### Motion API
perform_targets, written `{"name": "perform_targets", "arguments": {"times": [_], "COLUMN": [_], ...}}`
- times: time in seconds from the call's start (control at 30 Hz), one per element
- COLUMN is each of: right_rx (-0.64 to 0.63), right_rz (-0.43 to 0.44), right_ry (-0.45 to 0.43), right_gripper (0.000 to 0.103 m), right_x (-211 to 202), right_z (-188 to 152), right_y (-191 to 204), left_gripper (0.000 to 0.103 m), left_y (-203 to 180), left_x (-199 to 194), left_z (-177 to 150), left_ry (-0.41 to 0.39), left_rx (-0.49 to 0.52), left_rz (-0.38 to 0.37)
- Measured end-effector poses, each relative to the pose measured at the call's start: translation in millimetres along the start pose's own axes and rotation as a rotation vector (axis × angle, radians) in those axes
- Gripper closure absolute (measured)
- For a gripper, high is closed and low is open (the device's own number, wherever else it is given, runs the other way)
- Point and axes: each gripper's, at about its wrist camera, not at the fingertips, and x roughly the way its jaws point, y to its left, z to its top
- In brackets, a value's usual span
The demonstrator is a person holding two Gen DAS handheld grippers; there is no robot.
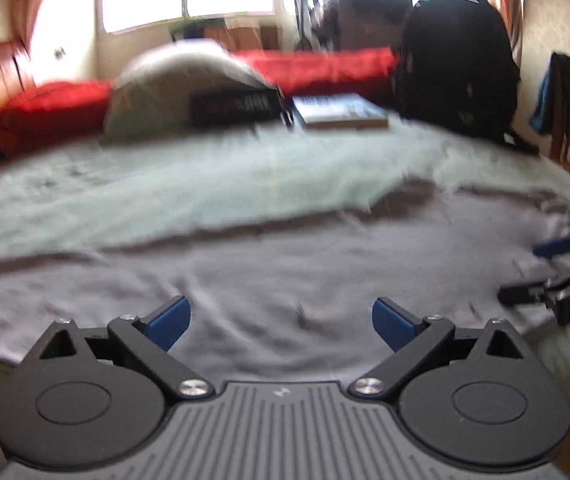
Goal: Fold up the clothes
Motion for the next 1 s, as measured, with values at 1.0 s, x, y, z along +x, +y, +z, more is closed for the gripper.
{"name": "perform_targets", "arguments": {"times": [1.0], "right_rx": [-0.021], "right_rz": [0.048], "right_ry": [-0.107], "right_gripper": [0.000], "right_x": [-5], "right_z": [-23], "right_y": [-9], "left_gripper": [0.004], "left_y": [126], "left_x": [-19], "left_z": [19], "left_ry": [0.092], "left_rx": [-0.353], "left_rz": [-0.058]}}
